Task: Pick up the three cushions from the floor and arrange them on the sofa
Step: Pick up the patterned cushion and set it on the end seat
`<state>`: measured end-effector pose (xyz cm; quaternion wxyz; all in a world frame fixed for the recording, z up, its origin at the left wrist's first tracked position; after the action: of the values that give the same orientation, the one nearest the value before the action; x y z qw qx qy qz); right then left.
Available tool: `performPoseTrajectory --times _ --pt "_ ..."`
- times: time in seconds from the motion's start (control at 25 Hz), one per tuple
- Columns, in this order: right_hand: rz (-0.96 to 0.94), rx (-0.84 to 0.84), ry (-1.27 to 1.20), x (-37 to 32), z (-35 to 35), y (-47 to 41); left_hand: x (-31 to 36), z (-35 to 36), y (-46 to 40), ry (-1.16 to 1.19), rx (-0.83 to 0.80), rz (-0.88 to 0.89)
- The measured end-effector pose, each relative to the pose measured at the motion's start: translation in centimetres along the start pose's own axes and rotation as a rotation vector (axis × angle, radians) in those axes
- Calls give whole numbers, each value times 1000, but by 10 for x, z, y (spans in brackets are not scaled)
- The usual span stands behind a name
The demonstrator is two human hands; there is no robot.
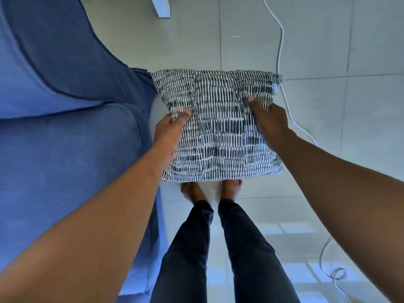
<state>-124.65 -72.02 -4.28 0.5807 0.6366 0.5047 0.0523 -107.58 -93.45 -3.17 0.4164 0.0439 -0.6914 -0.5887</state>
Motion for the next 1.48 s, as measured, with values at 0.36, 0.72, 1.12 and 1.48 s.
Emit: performPoseTrajectory --times 0.36,0.72,1.12,1.48 --pt "-175 19 31 -95 -41 160 82 -13 180 67 -3 112" --pt "-373 -167 95 -164 -27 264 81 -53 301 321 143 226" --pt "-526 -543 397 -251 143 323 -33 -198 332 726 415 296" --pt "-504 -799 635 -310 326 374 -20 -306 423 901 555 360"
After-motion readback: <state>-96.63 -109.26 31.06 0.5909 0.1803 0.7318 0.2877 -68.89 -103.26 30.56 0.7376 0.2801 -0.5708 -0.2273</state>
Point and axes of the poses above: each hand's wrist, its own y-axis away from the middle knuckle, its own z-axis out of the palm, x = y × z, the point moved 4 cm from there along -y, towards the middle knuckle, and after that the axes turned 10 degrees about -x, right-handed, at the moved point
